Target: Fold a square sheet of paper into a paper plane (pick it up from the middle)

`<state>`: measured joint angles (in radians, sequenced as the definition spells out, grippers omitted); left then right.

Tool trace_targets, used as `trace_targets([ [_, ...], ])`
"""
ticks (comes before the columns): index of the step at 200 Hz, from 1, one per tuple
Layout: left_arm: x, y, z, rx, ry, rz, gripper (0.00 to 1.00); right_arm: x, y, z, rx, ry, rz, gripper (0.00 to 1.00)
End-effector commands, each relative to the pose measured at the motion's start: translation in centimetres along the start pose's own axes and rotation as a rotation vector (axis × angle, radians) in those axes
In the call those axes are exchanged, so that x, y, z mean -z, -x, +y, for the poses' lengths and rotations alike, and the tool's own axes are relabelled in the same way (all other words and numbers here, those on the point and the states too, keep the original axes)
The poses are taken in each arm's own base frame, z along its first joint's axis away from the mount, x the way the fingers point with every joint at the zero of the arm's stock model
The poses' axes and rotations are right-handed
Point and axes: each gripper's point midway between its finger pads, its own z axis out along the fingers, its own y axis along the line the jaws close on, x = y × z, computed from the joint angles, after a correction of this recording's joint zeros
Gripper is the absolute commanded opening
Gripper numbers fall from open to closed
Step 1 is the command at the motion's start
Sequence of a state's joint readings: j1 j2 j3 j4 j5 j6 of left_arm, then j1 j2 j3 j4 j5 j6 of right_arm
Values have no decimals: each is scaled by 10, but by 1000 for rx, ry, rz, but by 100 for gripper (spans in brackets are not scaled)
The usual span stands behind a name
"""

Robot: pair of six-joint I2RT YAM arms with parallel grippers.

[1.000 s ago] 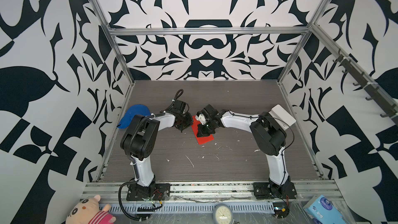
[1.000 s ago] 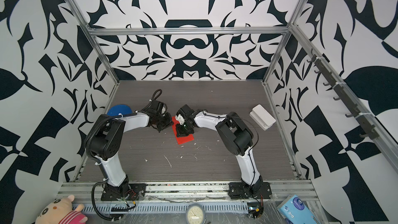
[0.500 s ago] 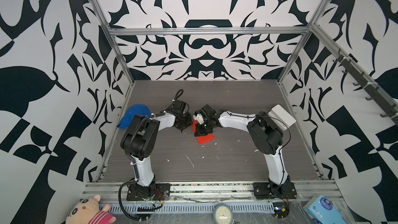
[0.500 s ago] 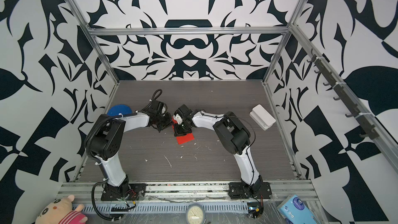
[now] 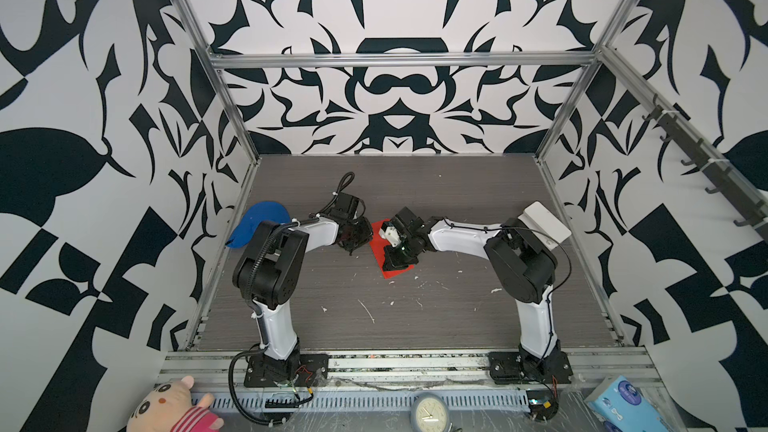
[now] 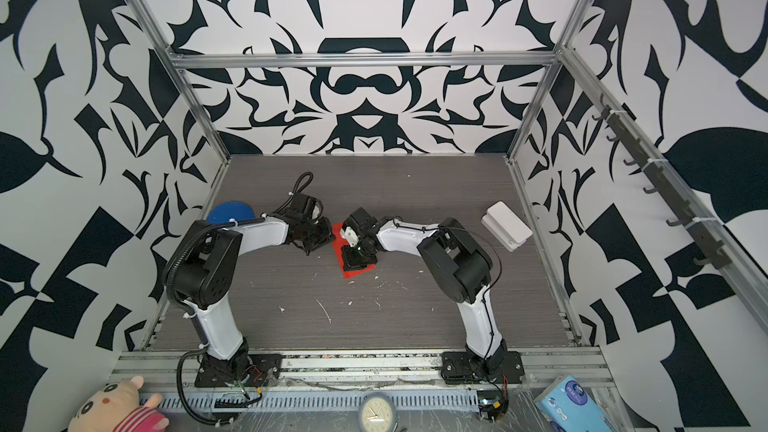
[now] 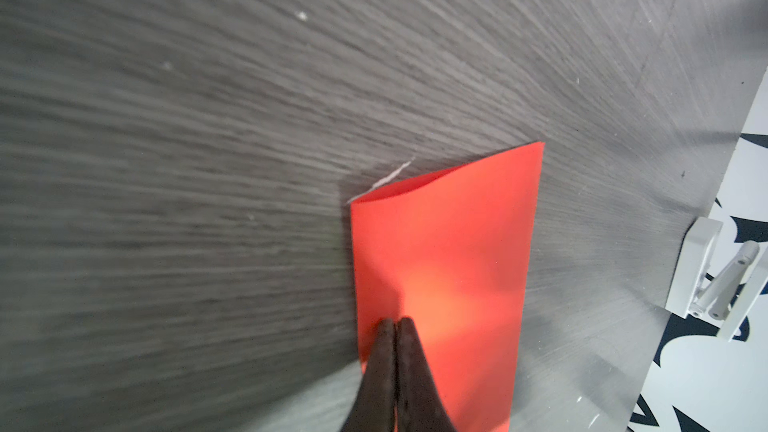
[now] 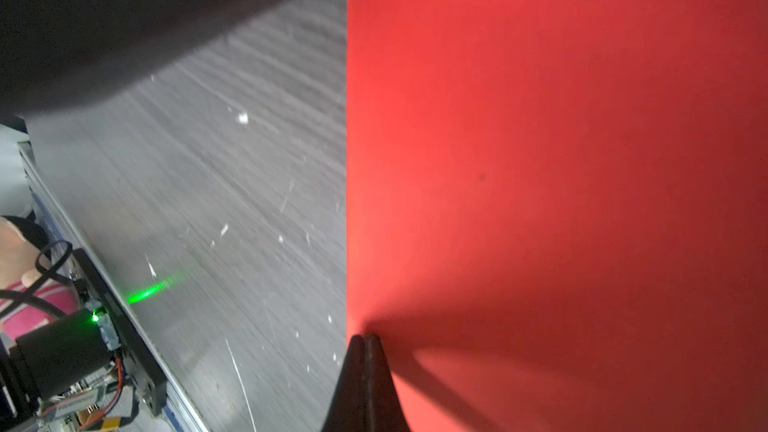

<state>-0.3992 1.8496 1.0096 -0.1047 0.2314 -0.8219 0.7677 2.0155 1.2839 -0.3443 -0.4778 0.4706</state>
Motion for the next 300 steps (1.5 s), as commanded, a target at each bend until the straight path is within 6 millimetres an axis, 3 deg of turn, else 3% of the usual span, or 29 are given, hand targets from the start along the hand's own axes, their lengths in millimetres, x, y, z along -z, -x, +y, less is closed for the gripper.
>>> trace_targets([
  [1, -13, -9, 33, 25, 117, 24, 6, 13, -15, 11, 43, 32, 26, 0],
  [43, -13, -5, 24, 3, 92, 23, 6, 23, -35, 13, 67, 52, 43, 0],
  [58, -12, 2, 12, -31, 63, 21, 7, 39, -24, 19, 86, 50, -42, 0],
  [77, -9, 14, -12, -110, 14, 31, 11, 75, 3, 25, 90, 30, -229, 0],
  [95, -6, 27, -36, -181, -25, 31, 15, 105, 24, 8, 29, -16, -382, 0],
  [129, 23, 41, -64, -191, -65, -26, 30, 134, 44, -35, -181, 81, -502, 28],
  [144, 35, 35, -60, -122, -47, -47, 36, 132, 44, -44, -209, 111, -473, 34],
  [159, 39, 17, -52, -47, -38, -37, 39, 123, 40, -46, -216, 134, -431, 39],
  [195, 32, -22, -51, 24, -43, -9, 39, 102, 30, -54, -246, 165, -342, 47],
  [238, 13, -24, -32, 30, 34, -8, 29, 85, 26, -55, -258, 200, -279, 49],
  [300, -4, -26, -12, 46, 101, 3, 27, 71, 22, -50, -248, 229, -221, 45],
])
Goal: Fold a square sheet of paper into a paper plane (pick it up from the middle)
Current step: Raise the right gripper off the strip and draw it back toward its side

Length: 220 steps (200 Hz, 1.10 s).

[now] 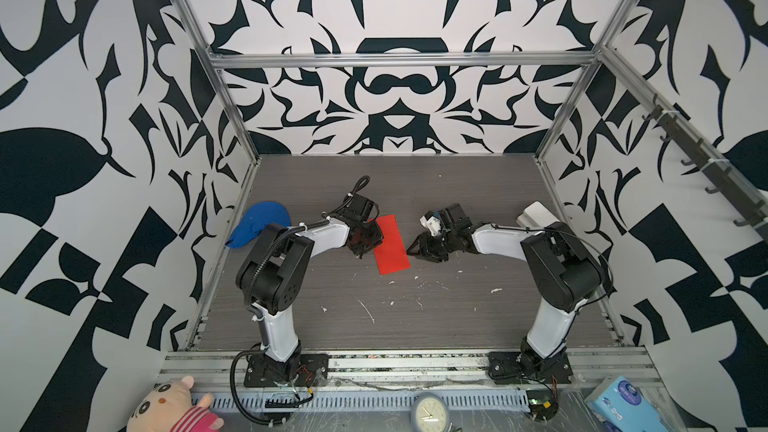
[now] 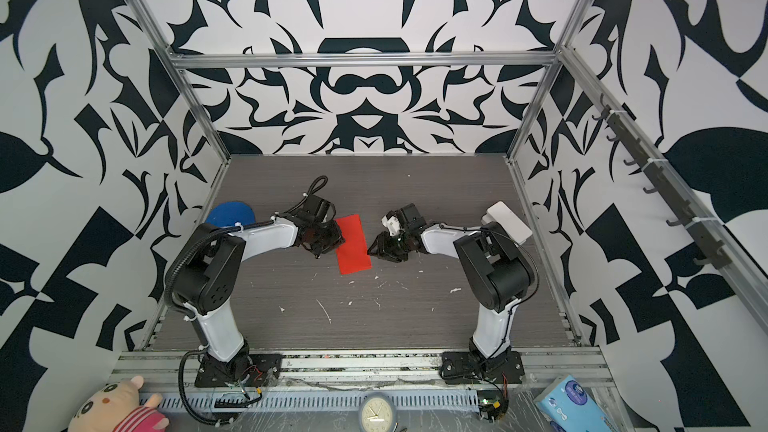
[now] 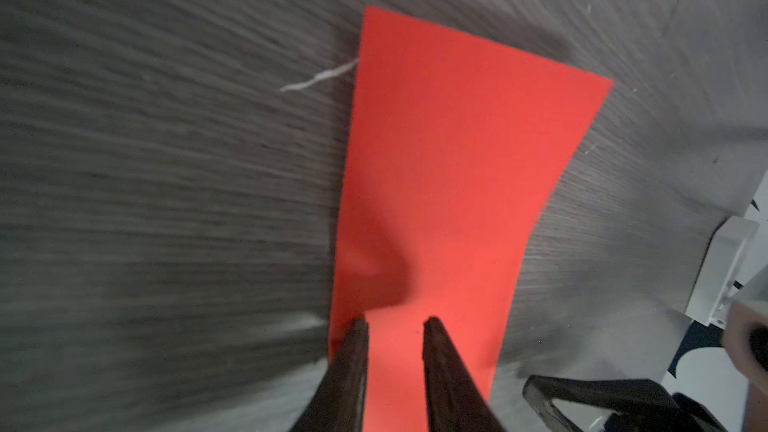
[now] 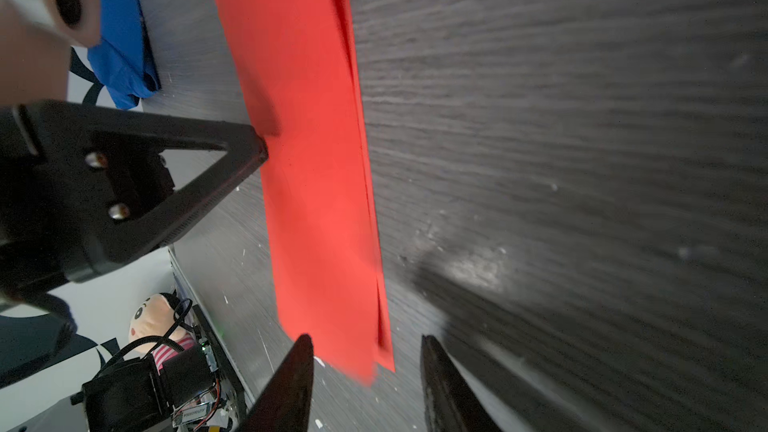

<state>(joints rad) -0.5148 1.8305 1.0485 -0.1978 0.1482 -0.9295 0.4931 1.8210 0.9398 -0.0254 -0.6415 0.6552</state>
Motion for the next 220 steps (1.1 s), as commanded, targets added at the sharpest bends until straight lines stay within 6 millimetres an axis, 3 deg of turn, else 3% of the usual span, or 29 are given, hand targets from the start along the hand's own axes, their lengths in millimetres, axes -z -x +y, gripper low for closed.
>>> trace_targets([
  [1, -4, 3, 8, 26, 38, -15, 27, 2, 5, 22, 46, 59, 4, 44],
  [75, -7, 0, 11, 32, 46, 0, 27, -6, -8, 27, 57, 64, 53, 41],
  [126, 22, 12, -29, 4, -83, -33, 32, -5, -9, 28, 61, 61, 52, 40],
  [182, 25, -17, -26, 134, -200, 25, 33, -1, -10, 23, 63, 36, 33, 42],
  [220, 24, -34, -12, 154, -173, 56, 31, -1, -10, 23, 68, 35, 34, 43],
])
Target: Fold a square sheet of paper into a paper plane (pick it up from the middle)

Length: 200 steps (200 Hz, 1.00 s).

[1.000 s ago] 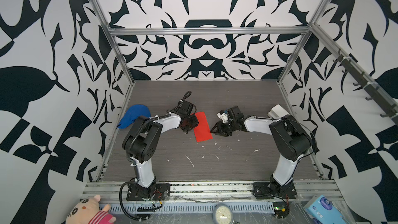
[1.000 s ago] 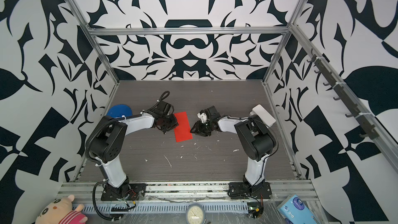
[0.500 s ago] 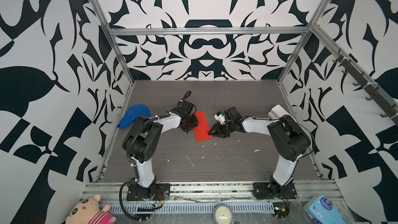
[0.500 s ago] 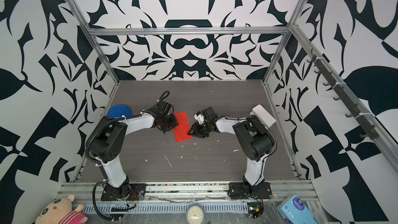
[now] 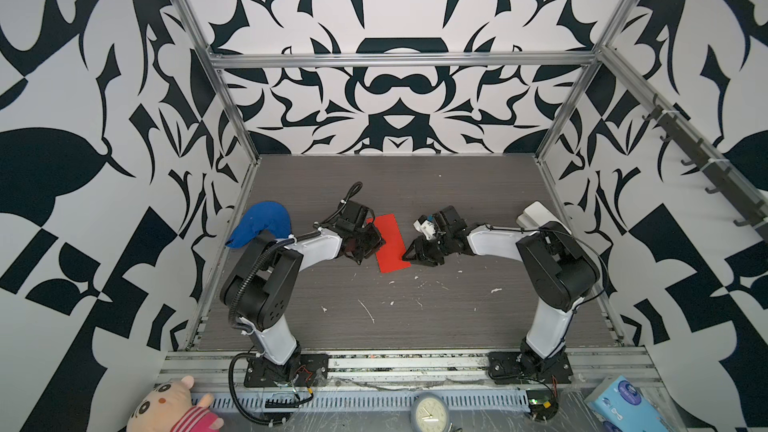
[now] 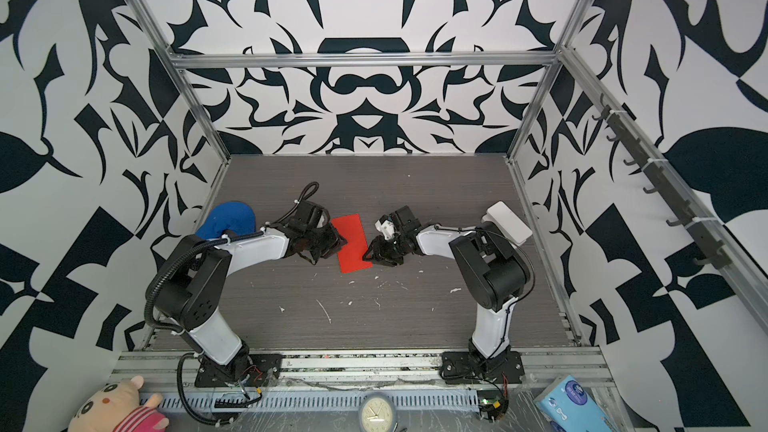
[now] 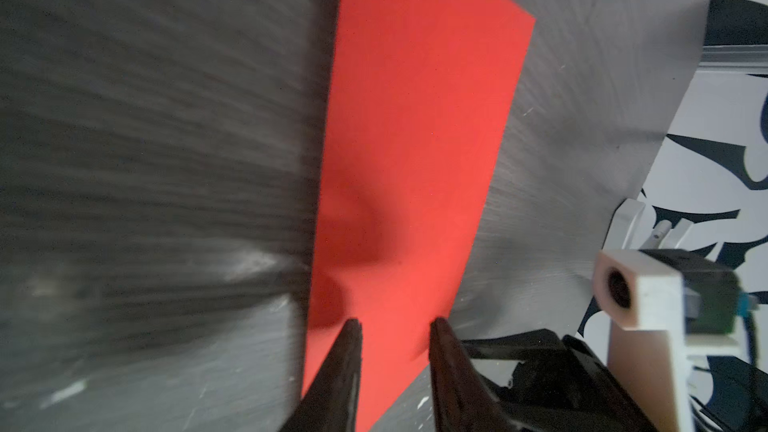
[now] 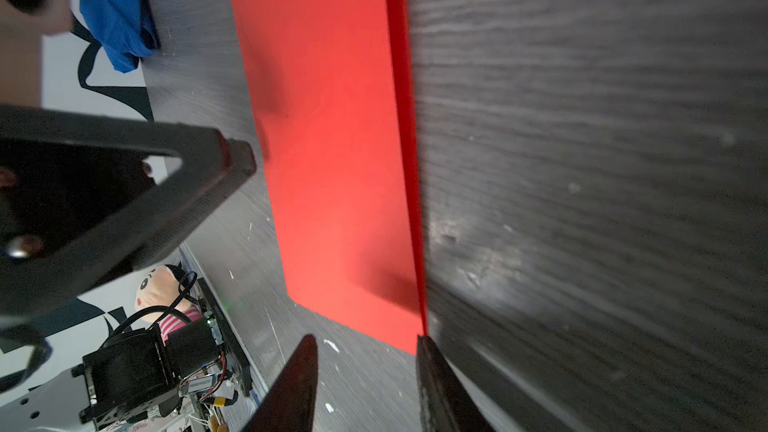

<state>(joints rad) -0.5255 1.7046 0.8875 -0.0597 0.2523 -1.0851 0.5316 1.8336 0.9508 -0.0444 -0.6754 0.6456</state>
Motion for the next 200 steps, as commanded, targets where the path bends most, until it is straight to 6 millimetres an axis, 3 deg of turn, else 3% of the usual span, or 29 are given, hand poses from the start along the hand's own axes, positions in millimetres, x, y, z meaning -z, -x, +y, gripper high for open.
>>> trace_targets([
  [1, 5, -8, -4, 35, -32, 15, 31, 8, 5, 13, 47, 12, -26, 44],
  [107, 2, -13, 20, 38, 26, 6, 31, -2, 1, 18, 67, 40, 14, 46],
  [150, 0, -12, 19, 28, 30, 11, 31, 0, 3, 31, 78, 83, 7, 39],
  [200, -4, -11, 16, 12, 29, 22, 31, -5, 13, 29, 24, 94, -40, 31],
])
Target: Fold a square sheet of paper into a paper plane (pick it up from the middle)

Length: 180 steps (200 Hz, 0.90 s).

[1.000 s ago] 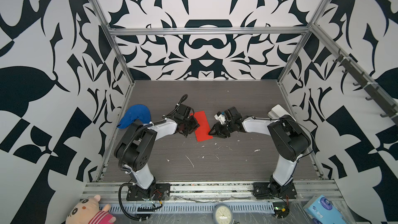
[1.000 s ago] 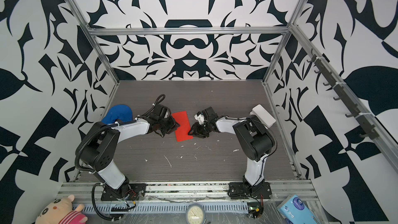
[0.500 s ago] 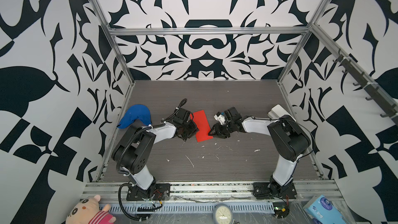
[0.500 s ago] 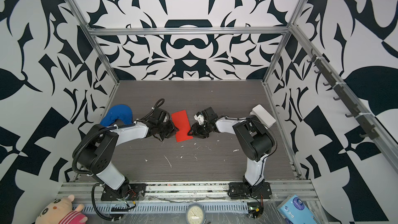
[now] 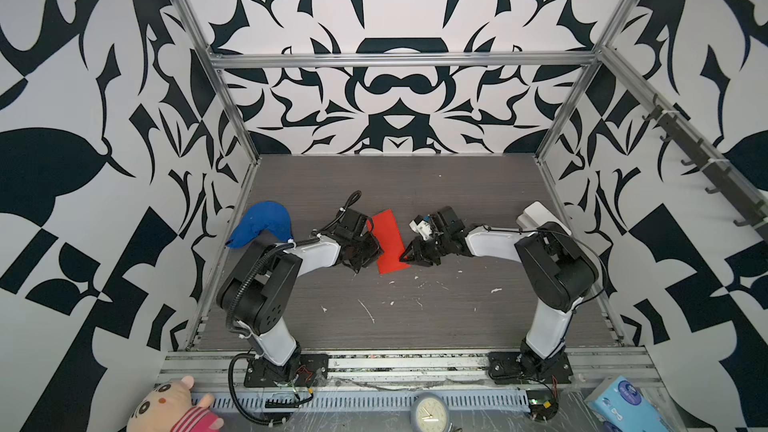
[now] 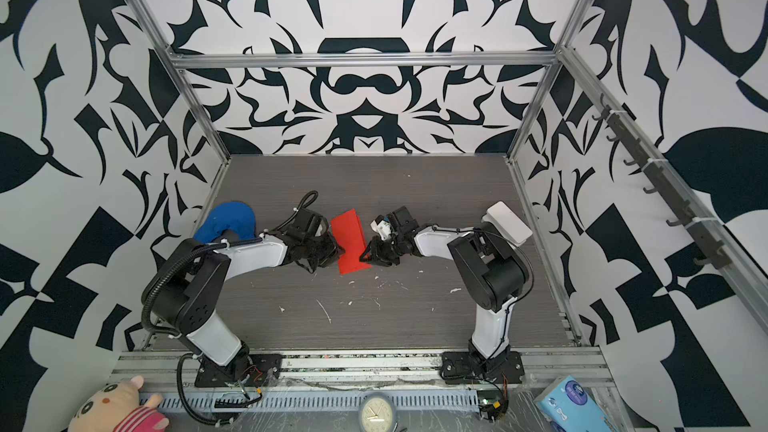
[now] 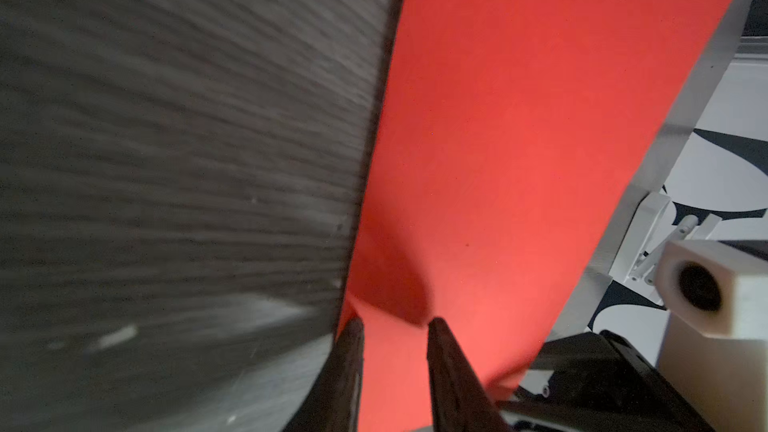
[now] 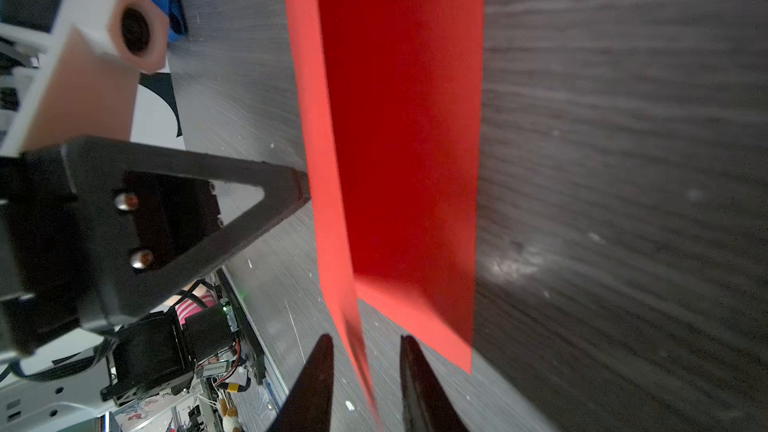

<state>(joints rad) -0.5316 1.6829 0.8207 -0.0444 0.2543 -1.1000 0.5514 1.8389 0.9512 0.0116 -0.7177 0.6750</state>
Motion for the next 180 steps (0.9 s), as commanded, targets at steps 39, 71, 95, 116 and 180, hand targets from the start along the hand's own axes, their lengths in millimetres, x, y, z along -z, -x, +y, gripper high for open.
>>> trace_targets([
  [39, -6, 3, 2, -14, 29, 6, 30, -5, 20, 12, 17, 33, -54, 30],
  [71, -5, 4, -1, -31, 26, 5, 30, -5, 17, 6, 6, 11, -44, 15],
  [95, 5, 8, -17, -79, -12, -17, 30, -2, 17, -4, -25, -61, -53, 0],
  [116, 16, 11, -38, -157, -63, -33, 31, 9, 15, -10, -44, -105, -94, 0],
  [180, -2, 16, -62, -234, -136, 8, 26, 31, -1, -22, -121, -156, -142, 0],
])
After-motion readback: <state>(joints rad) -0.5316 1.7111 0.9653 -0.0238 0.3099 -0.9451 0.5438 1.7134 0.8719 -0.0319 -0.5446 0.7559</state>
